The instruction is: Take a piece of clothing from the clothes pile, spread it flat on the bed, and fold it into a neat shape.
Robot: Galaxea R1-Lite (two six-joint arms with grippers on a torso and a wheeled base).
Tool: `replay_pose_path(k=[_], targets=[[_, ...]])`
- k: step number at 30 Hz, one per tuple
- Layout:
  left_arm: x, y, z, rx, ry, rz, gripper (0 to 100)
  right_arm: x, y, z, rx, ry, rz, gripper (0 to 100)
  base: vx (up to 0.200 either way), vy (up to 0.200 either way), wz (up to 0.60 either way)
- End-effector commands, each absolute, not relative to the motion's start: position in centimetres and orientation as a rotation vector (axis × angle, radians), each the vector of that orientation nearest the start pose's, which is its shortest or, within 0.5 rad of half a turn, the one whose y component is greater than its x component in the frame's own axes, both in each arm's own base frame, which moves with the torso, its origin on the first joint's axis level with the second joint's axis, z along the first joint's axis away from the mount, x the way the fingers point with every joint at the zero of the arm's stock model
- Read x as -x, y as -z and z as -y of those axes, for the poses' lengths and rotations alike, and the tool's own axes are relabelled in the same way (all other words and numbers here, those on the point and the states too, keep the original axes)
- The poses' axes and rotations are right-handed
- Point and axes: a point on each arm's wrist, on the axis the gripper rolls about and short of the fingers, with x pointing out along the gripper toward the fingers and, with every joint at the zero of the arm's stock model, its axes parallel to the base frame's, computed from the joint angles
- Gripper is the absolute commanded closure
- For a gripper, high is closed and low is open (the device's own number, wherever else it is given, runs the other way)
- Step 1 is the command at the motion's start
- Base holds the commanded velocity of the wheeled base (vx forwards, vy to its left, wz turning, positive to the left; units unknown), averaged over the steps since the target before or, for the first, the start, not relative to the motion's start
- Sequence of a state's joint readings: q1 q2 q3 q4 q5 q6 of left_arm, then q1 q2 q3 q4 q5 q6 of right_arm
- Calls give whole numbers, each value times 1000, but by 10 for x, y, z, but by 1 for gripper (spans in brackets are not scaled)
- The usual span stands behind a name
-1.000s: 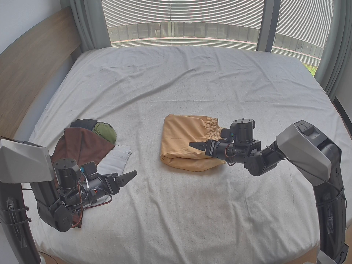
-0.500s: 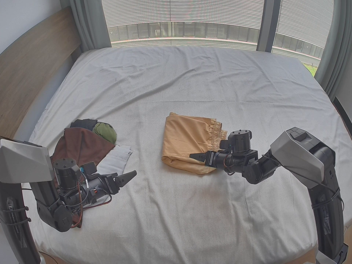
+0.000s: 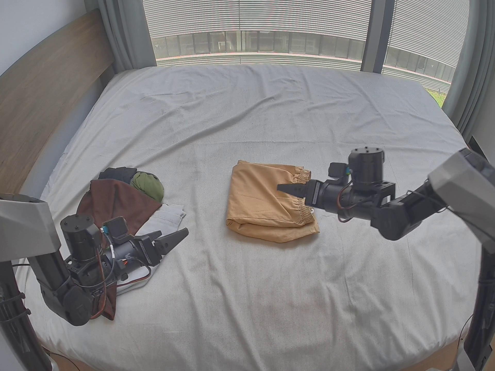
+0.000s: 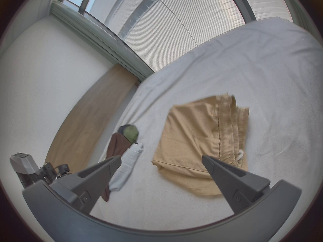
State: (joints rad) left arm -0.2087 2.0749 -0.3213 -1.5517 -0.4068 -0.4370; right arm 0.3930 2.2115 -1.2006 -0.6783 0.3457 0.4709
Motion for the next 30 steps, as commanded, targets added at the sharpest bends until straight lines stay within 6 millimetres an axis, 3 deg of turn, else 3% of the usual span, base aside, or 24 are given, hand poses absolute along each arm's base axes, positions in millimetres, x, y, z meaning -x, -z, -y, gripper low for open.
replay_pose_path(k=[1,7,8,9,10,11,13,15,18,23,26,27,30], targets=[[-216,-125,61,417,664,-138,0,-292,-194,-114,-349,-648,-312,0,0,0,0],[-157,-144,50,383,707,-46,0,-205,-224,-72,-303,-620,-177,0,0,0,0],[-156,-144,50,381,708,-44,0,-204,-224,-71,-300,-617,-177,0,0,0,0],[-144,-152,47,365,709,13,0,-182,-224,-53,-275,-568,-137,0,0,0,0],[-144,-152,47,365,709,13,0,-182,-224,-53,-275,-568,-137,0,0,0,0],[-133,-162,41,358,696,80,0,-157,-221,-34,-253,-494,-90,0,0,0,0],[-124,-168,34,342,658,130,0,-130,-217,-20,-238,-437,-37,0,0,0,0],[-123,-168,32,338,651,133,0,-126,-217,-19,-237,-434,-25,0,0,0,0],[-111,-172,22,289,580,167,0,-95,-210,-15,-229,-427,38,0,0,0,0],[-73,-166,16,296,552,122,0,-52,-195,-11,-215,-437,139,0,0,0,0],[-57,-158,14,305,547,80,0,-40,-184,-11,-213,-449,152,0,0,0,0],[-41,-150,13,311,552,62,0,-30,-171,-10,-214,-452,148,0,0,0,0],[-21,-139,12,325,560,35,0,-12,-151,-9,-212,-463,167,0,0,0,0]])
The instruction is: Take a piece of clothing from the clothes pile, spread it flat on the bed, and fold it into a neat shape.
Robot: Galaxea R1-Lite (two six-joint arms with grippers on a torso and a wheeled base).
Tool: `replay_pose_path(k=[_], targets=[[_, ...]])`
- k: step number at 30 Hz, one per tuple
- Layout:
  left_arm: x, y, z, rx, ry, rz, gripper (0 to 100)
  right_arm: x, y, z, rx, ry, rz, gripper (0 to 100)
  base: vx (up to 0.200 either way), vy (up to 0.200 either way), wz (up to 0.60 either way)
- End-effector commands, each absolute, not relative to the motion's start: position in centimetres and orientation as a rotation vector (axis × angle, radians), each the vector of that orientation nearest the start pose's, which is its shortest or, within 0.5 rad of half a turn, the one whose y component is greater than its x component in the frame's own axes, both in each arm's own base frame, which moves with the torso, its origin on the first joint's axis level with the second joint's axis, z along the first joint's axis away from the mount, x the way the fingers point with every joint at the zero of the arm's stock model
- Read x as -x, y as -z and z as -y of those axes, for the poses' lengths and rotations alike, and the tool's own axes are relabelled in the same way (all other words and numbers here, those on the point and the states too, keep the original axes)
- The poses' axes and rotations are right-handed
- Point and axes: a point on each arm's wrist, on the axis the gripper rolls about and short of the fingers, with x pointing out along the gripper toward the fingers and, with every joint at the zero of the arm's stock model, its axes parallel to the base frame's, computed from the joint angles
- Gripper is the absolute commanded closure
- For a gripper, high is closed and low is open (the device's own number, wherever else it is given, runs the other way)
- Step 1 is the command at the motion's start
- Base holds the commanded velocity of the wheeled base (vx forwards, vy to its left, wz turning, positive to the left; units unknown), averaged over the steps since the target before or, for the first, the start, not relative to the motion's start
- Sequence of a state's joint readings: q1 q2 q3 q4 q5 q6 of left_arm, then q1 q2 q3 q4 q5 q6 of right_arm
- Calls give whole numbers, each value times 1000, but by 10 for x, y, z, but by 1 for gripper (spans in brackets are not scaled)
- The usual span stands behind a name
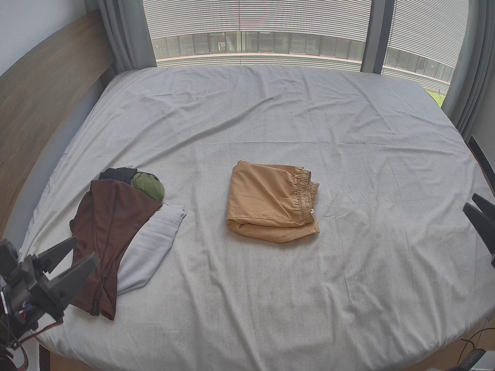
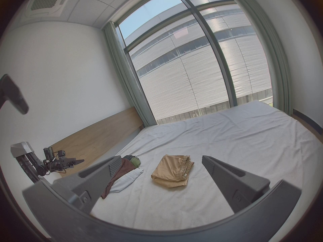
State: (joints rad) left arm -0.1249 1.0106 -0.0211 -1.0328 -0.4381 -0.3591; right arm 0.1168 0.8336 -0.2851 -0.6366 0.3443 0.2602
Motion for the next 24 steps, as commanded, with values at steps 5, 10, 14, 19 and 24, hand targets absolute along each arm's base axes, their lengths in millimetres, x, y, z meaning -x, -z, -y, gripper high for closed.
replay_pose_path(k=[5,10,14,19,24], targets=[[1,-132,10,339,579,16,0,9,-127,-7,-199,-432,187,0,0,0,0],[15,-122,8,339,594,30,0,22,-108,-7,-171,-386,178,0,0,0,0],[23,-116,7,328,589,73,0,25,-91,-7,-159,-355,123,0,0,0,0],[22,-112,5,224,510,107,0,23,-83,1,-108,12,70,0,0,0,0],[16,-91,4,134,331,22,0,23,-83,2,-79,91,77,0,0,0,0]])
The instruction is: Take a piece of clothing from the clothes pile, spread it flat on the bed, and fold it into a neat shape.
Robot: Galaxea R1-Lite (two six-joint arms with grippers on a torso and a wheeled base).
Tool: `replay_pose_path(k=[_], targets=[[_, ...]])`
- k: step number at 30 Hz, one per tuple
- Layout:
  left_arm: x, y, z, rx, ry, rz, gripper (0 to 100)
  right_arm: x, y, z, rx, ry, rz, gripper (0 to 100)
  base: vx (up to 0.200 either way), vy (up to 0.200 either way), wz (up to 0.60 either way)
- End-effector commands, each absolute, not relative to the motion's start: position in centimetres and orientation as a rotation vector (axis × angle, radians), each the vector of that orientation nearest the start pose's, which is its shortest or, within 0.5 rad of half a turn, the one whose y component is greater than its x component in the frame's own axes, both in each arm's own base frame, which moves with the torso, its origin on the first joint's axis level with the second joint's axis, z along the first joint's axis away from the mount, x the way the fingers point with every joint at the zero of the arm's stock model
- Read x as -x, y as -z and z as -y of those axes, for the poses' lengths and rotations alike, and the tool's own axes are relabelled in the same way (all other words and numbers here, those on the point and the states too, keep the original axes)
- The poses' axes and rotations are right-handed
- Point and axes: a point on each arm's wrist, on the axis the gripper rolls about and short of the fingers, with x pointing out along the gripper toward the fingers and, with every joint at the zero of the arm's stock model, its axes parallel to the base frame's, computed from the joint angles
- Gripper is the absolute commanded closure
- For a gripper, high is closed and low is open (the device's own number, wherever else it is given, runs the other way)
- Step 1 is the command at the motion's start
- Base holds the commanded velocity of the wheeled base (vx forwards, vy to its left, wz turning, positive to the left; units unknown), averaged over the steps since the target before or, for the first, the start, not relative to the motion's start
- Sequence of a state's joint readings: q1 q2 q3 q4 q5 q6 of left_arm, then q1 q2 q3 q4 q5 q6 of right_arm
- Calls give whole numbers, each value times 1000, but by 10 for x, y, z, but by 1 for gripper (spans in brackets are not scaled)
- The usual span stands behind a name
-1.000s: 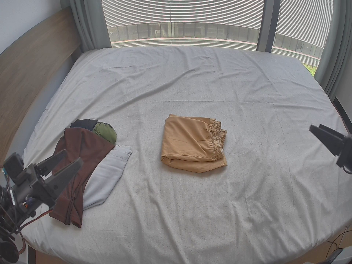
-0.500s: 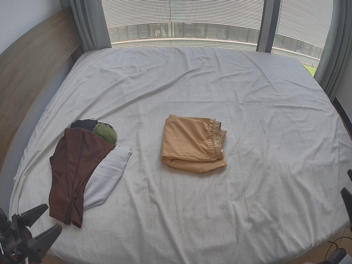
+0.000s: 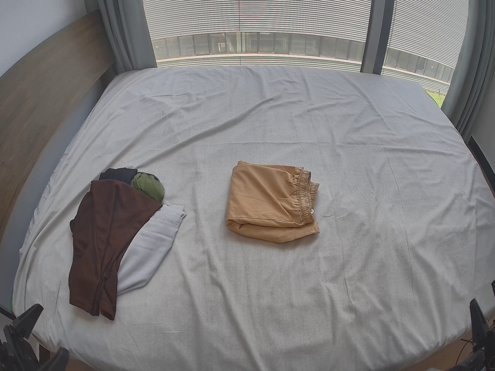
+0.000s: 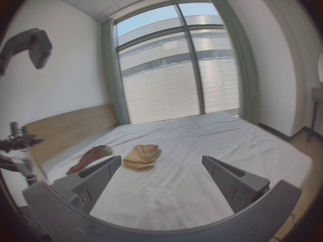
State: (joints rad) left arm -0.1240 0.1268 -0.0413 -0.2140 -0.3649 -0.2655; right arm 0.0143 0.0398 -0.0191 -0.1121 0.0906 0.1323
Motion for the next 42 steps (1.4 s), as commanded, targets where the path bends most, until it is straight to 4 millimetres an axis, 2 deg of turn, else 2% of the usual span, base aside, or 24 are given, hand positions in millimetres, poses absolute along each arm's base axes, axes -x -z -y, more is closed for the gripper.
replay_pose_path(k=[1,4,9,14,18,25,42], targets=[[16,-89,3,131,305,3,0,23,-83,2,-77,91,77,0,0,0,0],[16,-83,1,129,204,-50,0,23,-83,2,-67,91,73,0,0,0,0],[19,-82,3,69,66,4,0,23,-79,2,-63,80,39,0,0,0,0],[19,-83,2,71,57,12,0,23,-79,2,-57,60,35,0,0,0,0],[19,-77,-1,30,-94,-43,0,23,-76,1,-17,34,9,0,0,0,0],[22,-75,0,0,-3,-12,0,23,-75,0,18,-26,-1,0,0,0,0],[22,-75,0,0,-15,-11,0,23,-75,0,12,-25,-1,0,0,0,0]])
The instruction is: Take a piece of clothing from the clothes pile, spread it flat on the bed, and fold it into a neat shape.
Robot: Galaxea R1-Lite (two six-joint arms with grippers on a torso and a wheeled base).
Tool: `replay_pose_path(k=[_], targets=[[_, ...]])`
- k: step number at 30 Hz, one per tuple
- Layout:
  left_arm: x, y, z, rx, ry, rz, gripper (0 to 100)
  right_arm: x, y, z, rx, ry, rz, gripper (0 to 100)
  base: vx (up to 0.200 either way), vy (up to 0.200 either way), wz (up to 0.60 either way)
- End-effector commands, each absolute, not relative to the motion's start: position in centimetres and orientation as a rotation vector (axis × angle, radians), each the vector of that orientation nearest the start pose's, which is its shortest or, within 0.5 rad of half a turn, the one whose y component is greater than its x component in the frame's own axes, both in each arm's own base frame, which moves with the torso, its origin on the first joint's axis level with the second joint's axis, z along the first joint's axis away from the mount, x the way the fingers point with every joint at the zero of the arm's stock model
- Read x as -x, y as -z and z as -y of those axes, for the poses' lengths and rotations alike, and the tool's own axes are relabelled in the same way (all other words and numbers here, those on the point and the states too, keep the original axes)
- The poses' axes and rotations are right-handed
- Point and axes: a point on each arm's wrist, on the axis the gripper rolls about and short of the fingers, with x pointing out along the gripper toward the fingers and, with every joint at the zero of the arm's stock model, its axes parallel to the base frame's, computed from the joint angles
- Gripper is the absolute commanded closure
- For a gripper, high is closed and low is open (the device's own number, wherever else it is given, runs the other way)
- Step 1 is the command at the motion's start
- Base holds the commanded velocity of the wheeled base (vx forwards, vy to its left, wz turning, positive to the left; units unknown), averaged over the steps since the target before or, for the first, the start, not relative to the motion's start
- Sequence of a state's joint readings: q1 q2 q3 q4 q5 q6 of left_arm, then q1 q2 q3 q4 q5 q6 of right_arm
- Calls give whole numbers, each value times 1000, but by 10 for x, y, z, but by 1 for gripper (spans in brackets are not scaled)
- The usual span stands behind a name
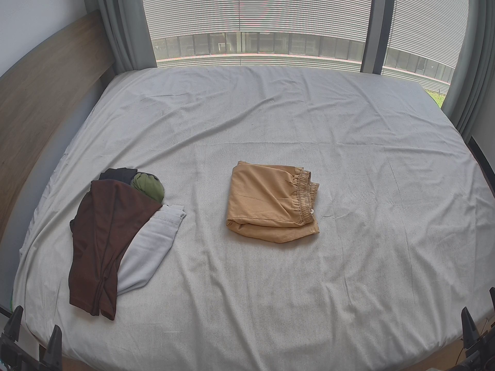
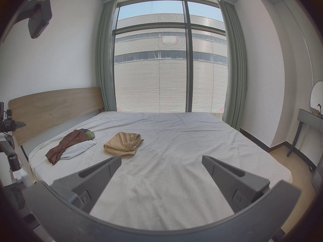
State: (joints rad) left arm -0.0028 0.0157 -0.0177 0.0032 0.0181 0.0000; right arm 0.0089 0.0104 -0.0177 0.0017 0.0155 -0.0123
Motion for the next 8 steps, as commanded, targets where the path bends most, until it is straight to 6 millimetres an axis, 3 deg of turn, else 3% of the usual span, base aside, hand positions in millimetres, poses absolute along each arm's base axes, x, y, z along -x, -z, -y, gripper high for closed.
replay_pose_path(k=[1,8], targets=[[22,-75,0,0,-15,-11,0,23,-75,0,12,-25,-1,0,0,0,0],[22,-75,0,0,-15,-8,0,23,-75,0,12,-25,-4,0,0,0,0]])
